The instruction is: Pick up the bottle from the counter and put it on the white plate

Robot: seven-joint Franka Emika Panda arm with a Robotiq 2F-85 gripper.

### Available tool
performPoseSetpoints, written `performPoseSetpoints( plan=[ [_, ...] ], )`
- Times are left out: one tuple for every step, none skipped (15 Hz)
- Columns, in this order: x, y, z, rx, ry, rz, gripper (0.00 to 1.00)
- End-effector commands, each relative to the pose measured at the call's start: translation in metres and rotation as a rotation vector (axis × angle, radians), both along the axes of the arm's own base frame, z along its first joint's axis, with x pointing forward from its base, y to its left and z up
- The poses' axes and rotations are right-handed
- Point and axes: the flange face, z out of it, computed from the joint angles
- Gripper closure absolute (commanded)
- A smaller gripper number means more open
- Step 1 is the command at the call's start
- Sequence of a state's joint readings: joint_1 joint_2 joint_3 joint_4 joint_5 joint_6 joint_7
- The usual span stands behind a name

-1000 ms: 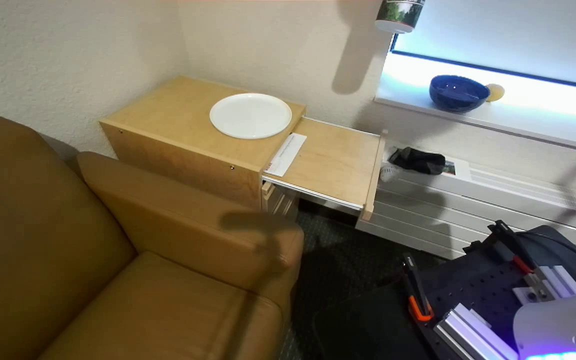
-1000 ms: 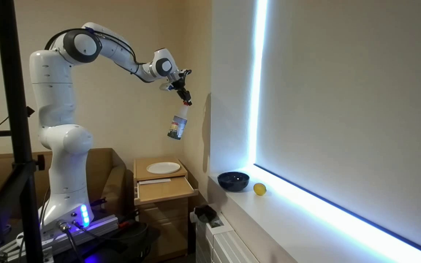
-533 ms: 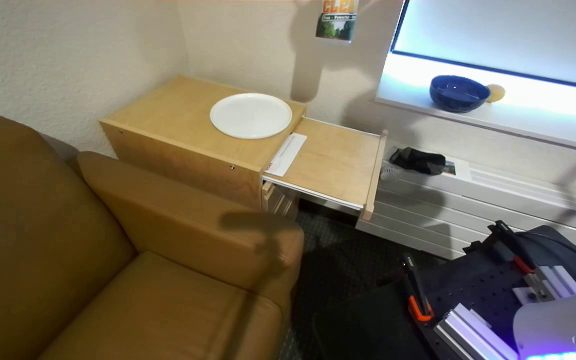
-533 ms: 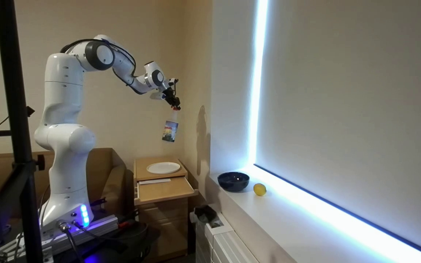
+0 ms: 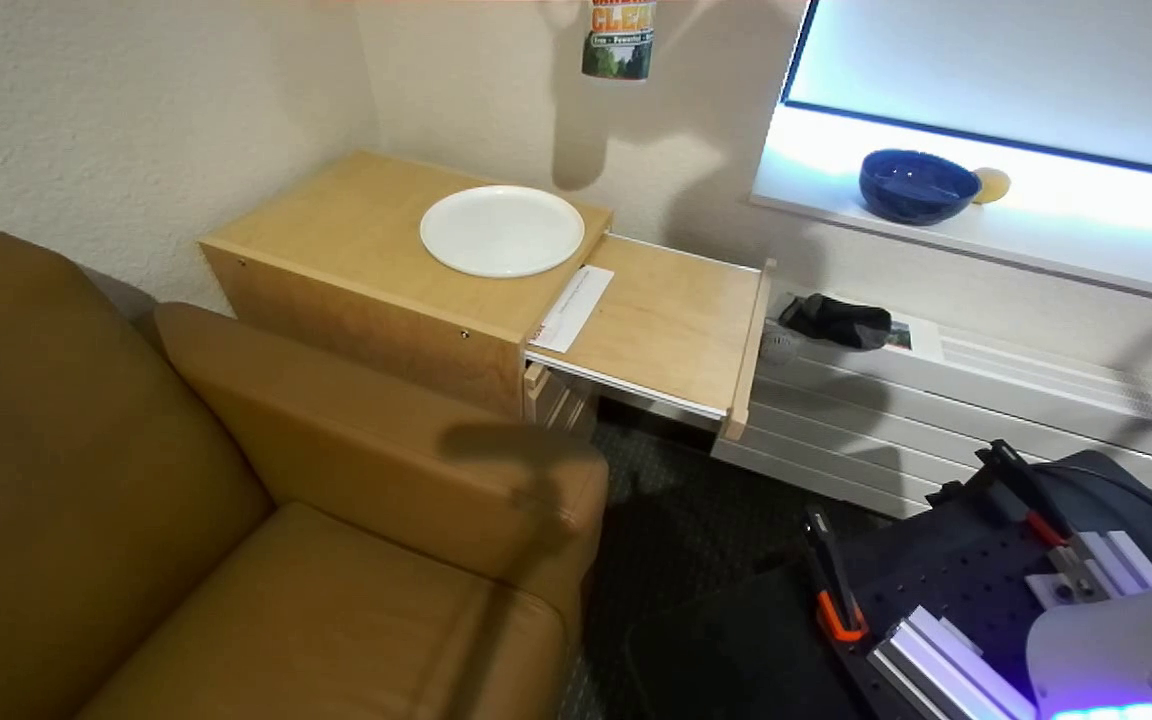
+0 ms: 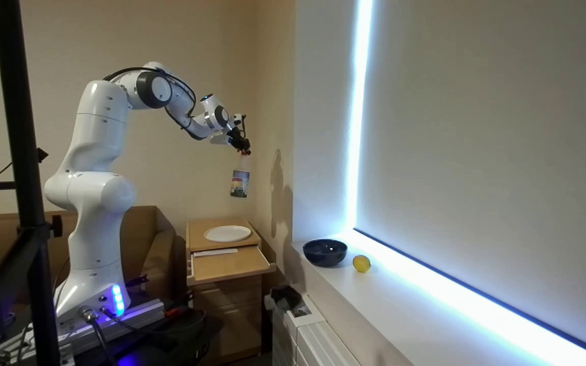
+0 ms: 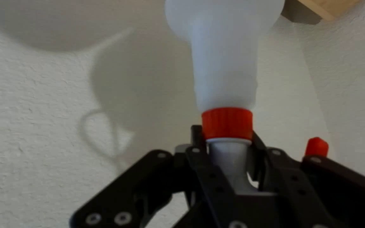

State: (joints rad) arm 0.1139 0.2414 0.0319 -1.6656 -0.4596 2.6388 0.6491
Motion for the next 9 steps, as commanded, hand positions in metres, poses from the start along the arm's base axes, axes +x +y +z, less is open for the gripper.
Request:
performPoseSetpoints(
  plan=[
    [0.0,-0.001,0.002,0.001,-0.002,0.0,0.92],
    [0.005,0.006,-0.009,-0.021,0.003,0.022,0.92],
    [0.007,0.015,-0.014,-0.035,0.003,0.043,0.92],
    [0.01,0.029,-0.021,-0.046,0.0,0.074,0.92],
    [0.011,0.039,-0.028,-0.06,0.003,0.099,0.92],
    [0.013,0.051,-0.037,-0.071,0.01,0.133,0.92],
    [0.015,0.06,-0.045,-0.083,0.008,0.166,0.92],
    [0.017,0.068,-0.053,-0.087,0.006,0.191,0.92],
    [0.02,0.075,-0.061,-0.092,0.0,0.21,0.92]
  ],
)
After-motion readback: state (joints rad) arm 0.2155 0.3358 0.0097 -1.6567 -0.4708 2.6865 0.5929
